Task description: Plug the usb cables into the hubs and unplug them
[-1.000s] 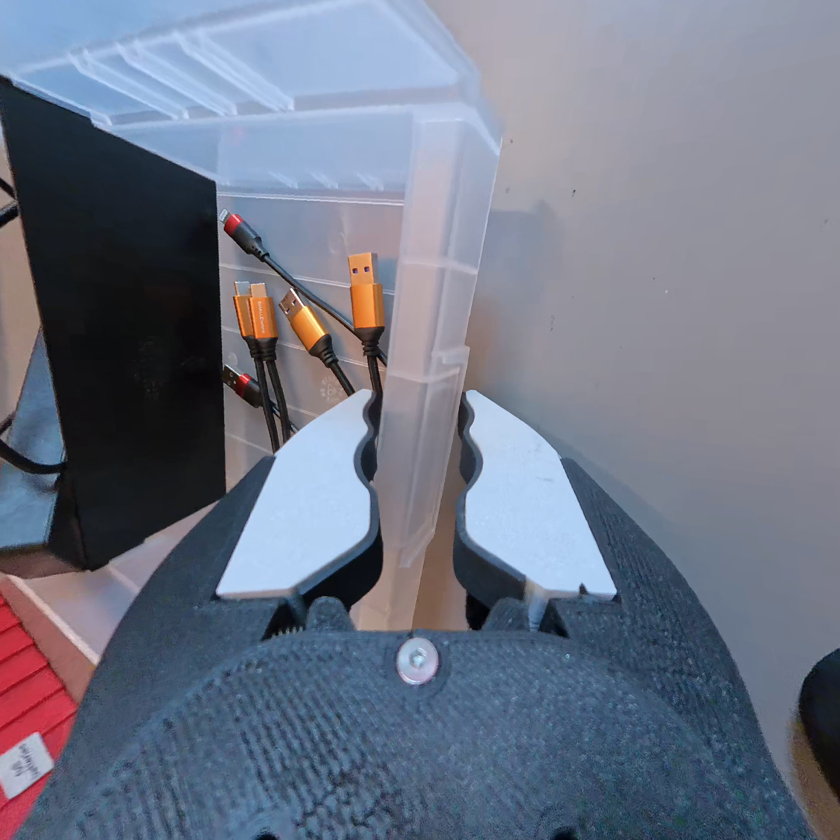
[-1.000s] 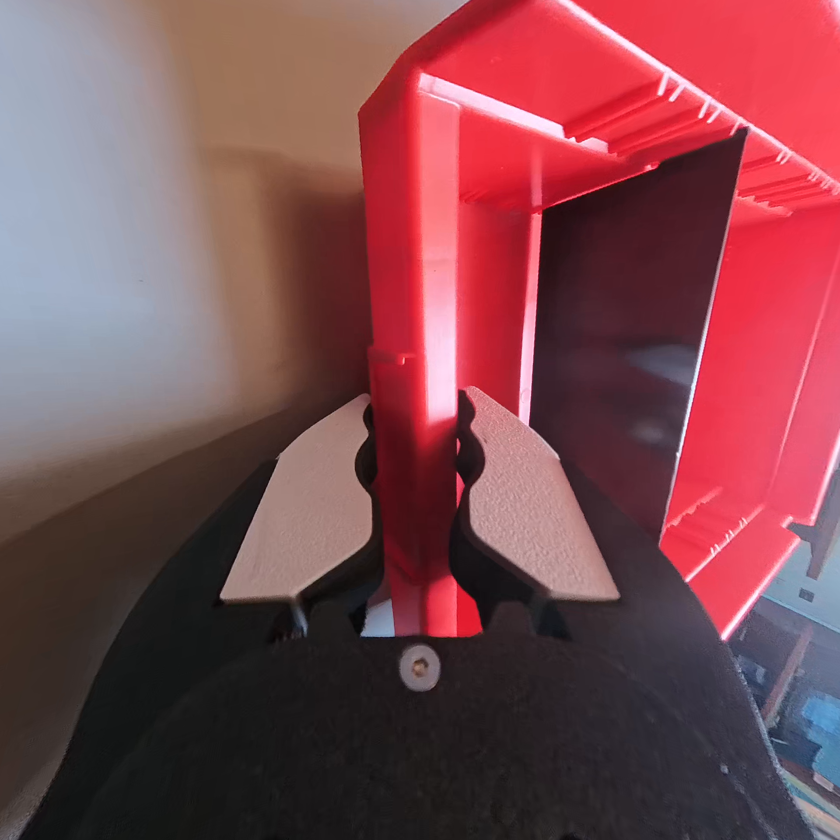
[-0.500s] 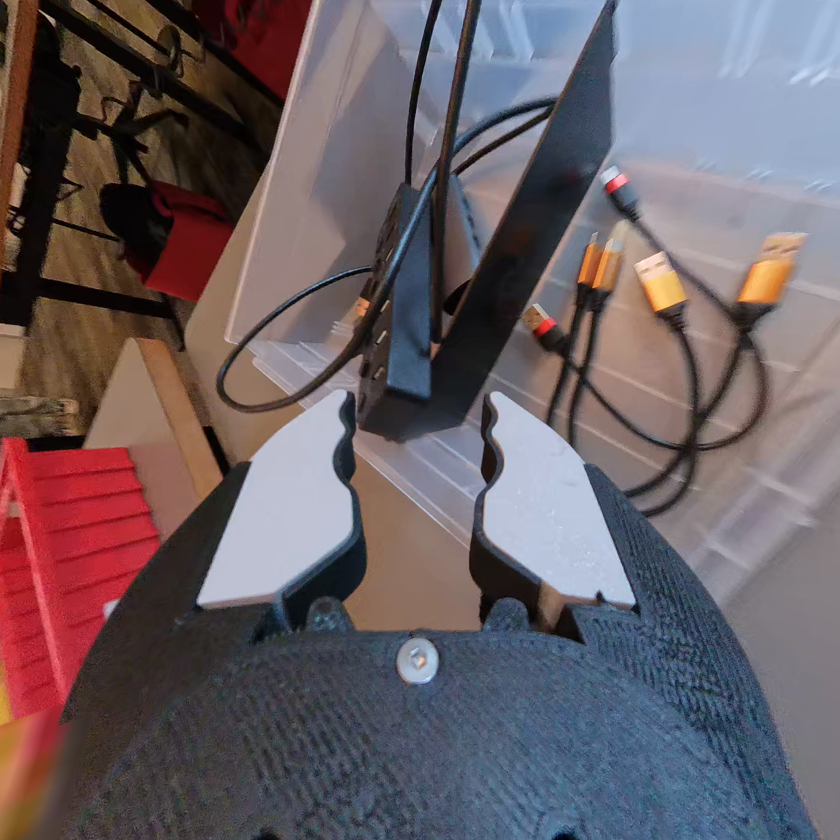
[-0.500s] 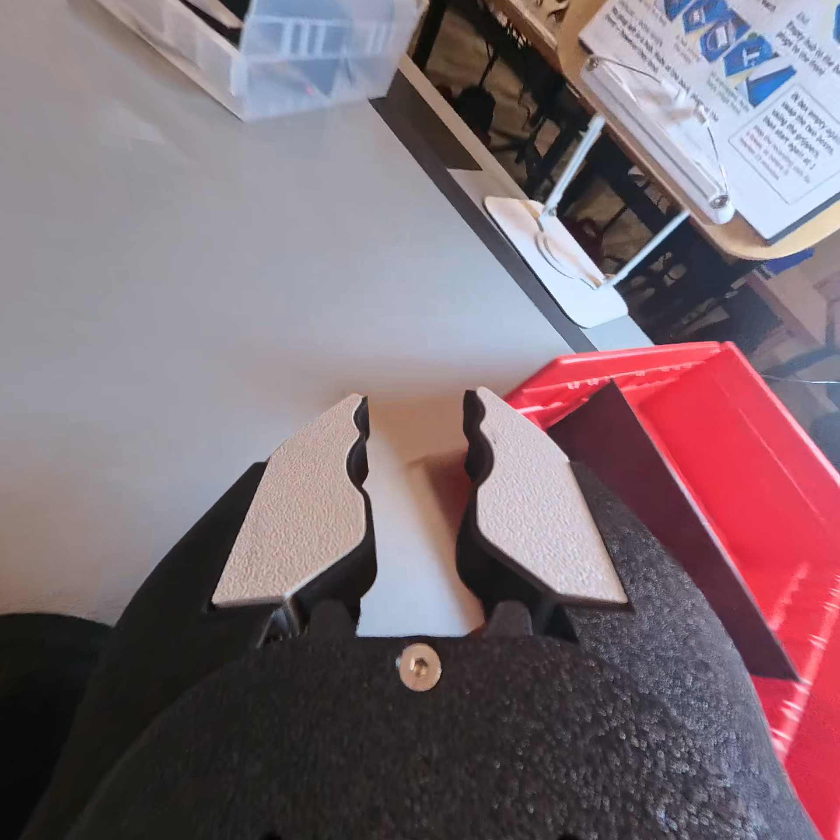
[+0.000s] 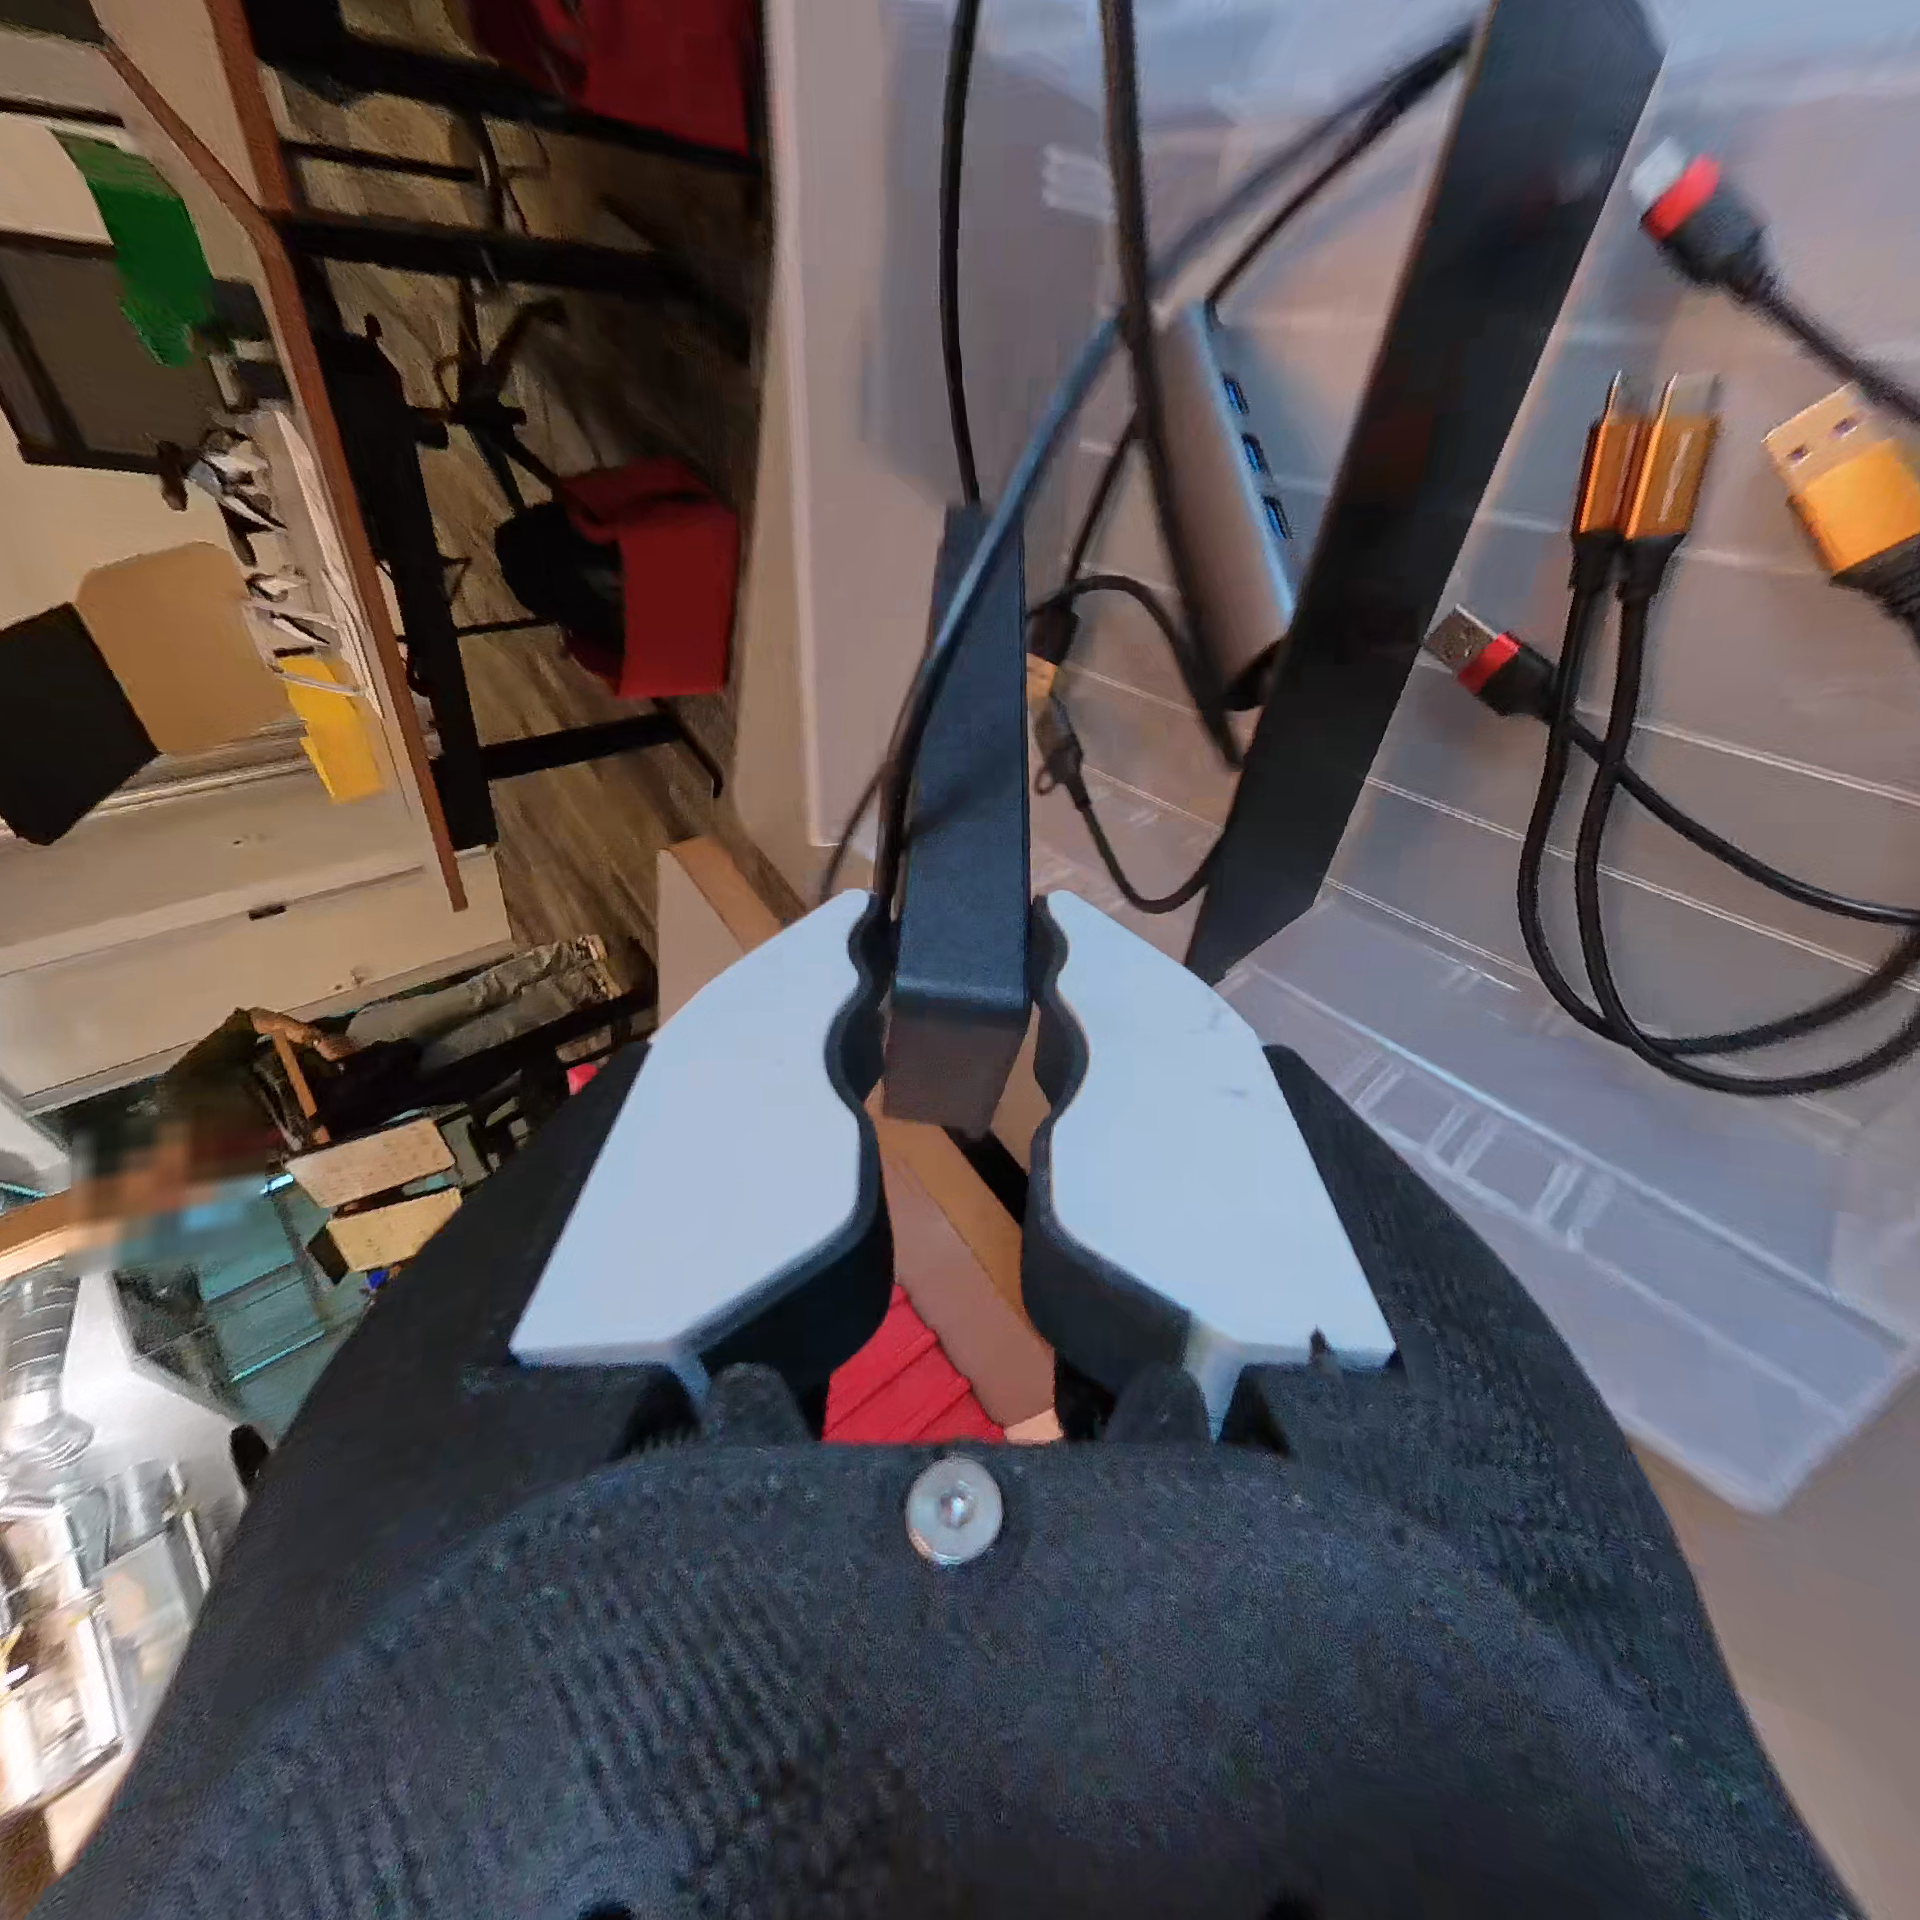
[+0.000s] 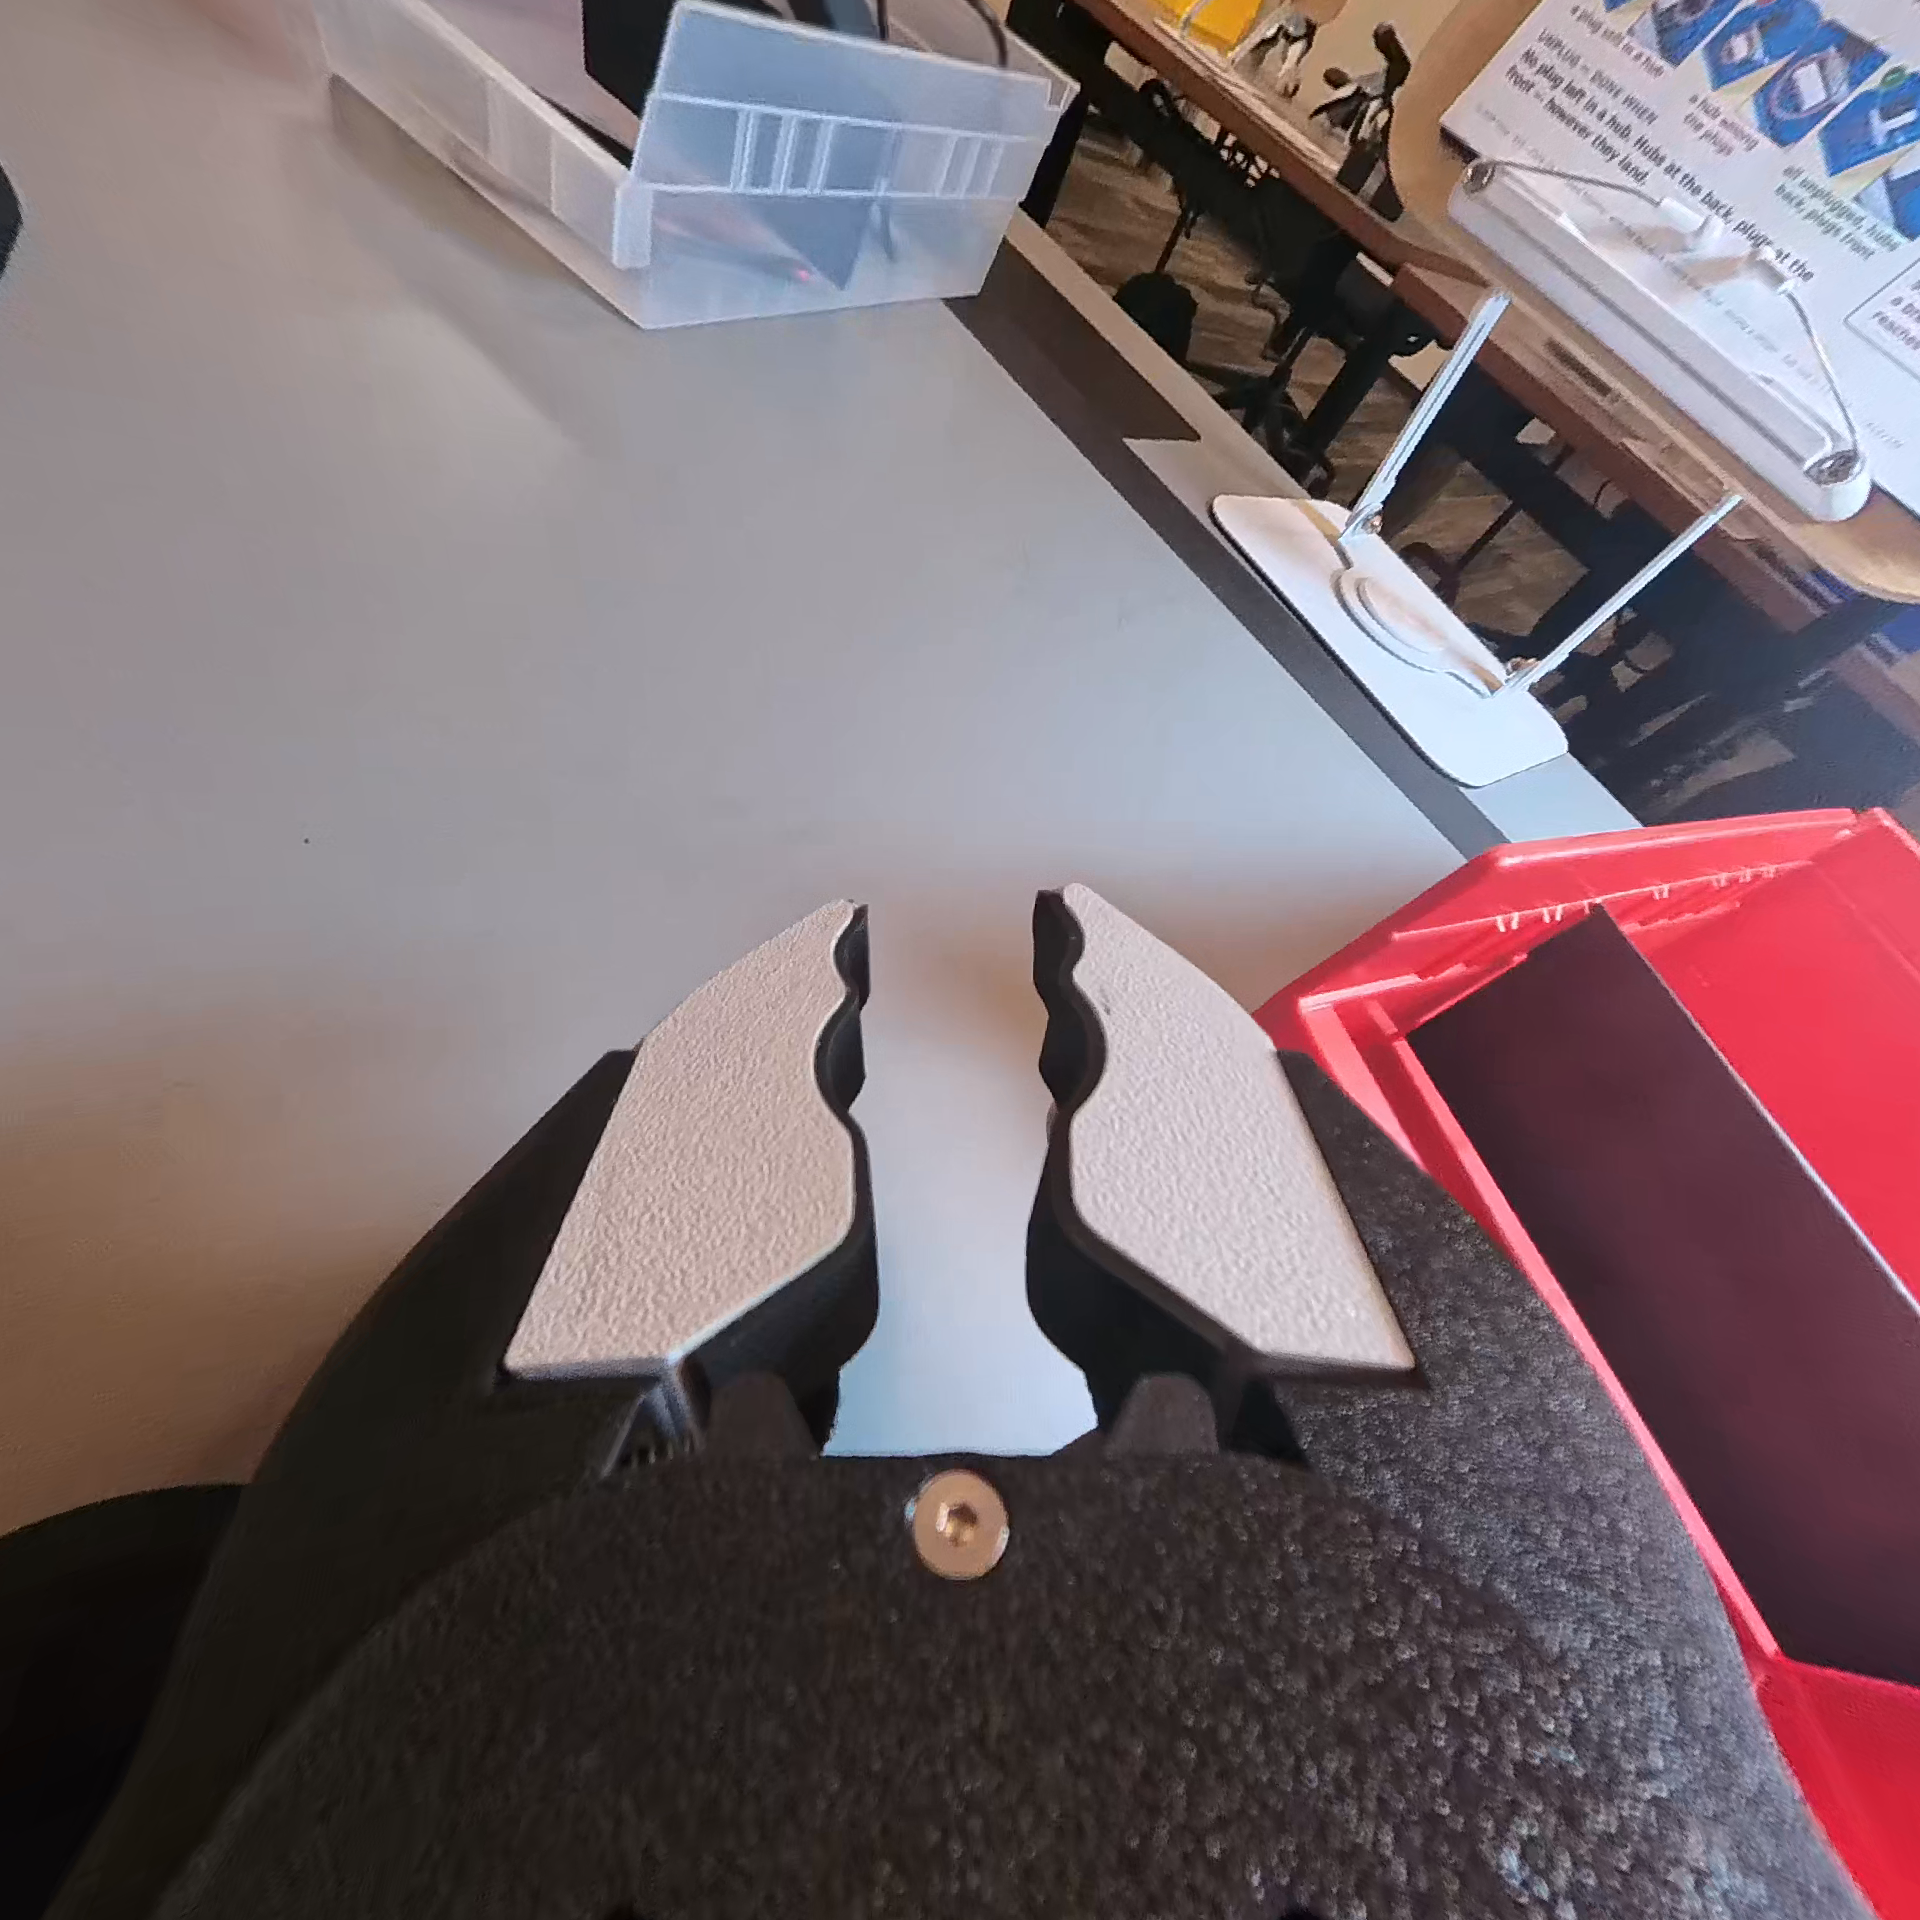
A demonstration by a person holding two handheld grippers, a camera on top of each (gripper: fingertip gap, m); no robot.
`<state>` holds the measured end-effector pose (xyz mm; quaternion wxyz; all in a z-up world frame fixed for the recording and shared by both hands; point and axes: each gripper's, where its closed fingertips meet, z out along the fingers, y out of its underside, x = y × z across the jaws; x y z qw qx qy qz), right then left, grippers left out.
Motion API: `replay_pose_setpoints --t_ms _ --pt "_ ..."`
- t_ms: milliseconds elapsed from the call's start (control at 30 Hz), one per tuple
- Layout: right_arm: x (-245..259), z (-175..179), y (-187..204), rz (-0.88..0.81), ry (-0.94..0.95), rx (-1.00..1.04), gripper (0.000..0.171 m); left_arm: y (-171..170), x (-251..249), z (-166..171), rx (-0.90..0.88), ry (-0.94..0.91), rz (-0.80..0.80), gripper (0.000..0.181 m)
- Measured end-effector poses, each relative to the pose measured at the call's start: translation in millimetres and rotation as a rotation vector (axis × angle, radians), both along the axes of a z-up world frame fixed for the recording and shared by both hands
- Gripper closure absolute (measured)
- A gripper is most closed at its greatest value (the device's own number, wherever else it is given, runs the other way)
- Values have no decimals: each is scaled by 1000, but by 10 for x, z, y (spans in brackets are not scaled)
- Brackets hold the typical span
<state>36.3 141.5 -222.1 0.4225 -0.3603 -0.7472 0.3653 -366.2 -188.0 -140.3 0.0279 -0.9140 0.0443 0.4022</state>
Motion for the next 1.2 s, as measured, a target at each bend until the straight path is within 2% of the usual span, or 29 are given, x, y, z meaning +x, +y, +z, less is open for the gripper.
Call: replay_pose_setpoints --t_ms 33,267,367,433,533,667,800,933,1067,1133,1167,1200 --pt "-3 18 -13 4 2 -8 141 27 35 218 22 10 -11 155" --pt "-71 332 -205 38 86 -28 143 88 490 1907 157 194 -102 156" --pt "-120 568 -344 58 145 -39 145 195 866 2467 270 261 -167 156" --pt "-175 746 -463 74 170 -81 145 309 1144 2725 352 326 -226 156" --pt "-268 1005 -715 132 186 -207 145 581 1600 2852 468 427 -348 156" --pt "-344 1342 -1092 245 189 -414 144 997 2253 2722 614 582 -546 156" --pt "-383 1632 -1314 341 159 -685 127 1429 2885 2203 759 595 -721 155" --pt "-532 1787 -1073 316 80 -1088 106 1820 3410 1454 762 648 -864 156" --pt "-767 1478 -749 231 -53 -1288 94 2162 3793 667 665 656 -990 156" --pt "-805 1292 -686 240 -127 -1359 110 2257 3890 382 603 694 -1048 156" --pt "-818 1202 -656 250 -143 -1374 125 2278 3914 293 580 724 -1073 156" --pt "-828 1113 -636 258 -168 -1381 129 2298 3899 198 568 703 -1071 156"
